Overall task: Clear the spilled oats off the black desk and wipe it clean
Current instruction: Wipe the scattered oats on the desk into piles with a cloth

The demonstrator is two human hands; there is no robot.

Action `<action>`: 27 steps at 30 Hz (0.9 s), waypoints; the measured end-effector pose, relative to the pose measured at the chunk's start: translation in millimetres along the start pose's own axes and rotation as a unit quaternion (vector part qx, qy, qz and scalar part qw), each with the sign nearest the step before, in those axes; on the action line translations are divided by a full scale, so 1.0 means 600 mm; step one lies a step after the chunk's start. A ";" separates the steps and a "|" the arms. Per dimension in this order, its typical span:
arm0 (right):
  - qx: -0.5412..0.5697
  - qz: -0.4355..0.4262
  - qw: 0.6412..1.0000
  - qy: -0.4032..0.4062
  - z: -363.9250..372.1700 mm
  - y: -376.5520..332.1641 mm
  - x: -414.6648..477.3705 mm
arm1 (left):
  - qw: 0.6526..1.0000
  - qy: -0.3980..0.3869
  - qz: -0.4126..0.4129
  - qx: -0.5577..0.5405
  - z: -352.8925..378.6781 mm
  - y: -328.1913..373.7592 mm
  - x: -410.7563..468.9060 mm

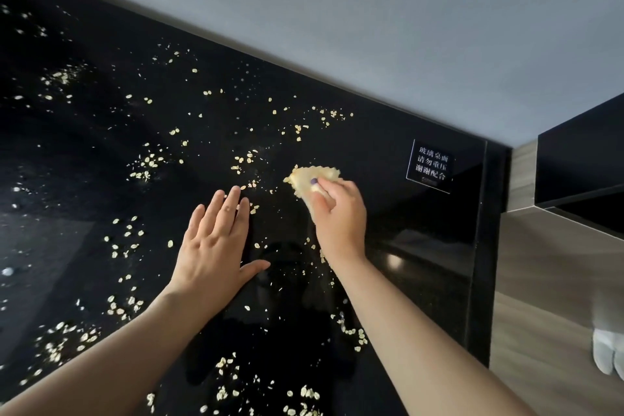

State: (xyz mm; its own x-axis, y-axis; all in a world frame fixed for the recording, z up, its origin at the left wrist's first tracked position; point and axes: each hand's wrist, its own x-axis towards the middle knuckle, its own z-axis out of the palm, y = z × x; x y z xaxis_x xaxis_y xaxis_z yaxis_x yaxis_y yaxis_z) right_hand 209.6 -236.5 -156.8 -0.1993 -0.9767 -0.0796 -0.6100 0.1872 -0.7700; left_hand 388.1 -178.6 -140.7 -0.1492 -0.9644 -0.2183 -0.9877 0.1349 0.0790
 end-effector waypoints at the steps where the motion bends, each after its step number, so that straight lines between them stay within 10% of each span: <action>1: 0.038 0.017 0.999 -0.004 -0.003 -0.010 -0.005 | 1.000 0.001 -0.007 0.002 0.002 -0.002 -0.001; 10: -0.001 0.069 0.988 0.138 -0.109 0.058 -0.001 | 0.998 -0.029 -0.039 -0.032 0.020 -0.018 -0.006; 22: 0.051 0.042 0.997 0.026 -0.009 0.002 -0.100 | 0.997 -0.043 -0.054 -0.046 0.007 -0.014 -0.008; 27: 0.056 0.063 0.991 0.107 -0.073 0.014 -0.077 | 0.996 -0.034 -0.038 -0.071 0.010 -0.014 -0.027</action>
State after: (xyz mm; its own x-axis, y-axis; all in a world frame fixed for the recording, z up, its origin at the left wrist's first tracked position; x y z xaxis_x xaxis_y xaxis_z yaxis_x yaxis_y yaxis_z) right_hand 180.1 -185.5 -131.9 -0.4348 -0.8990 -0.0526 -0.4833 0.2822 -0.8287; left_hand 398.5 -162.5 -143.9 -0.0822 -0.9521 -0.2947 -0.9804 0.0241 0.1957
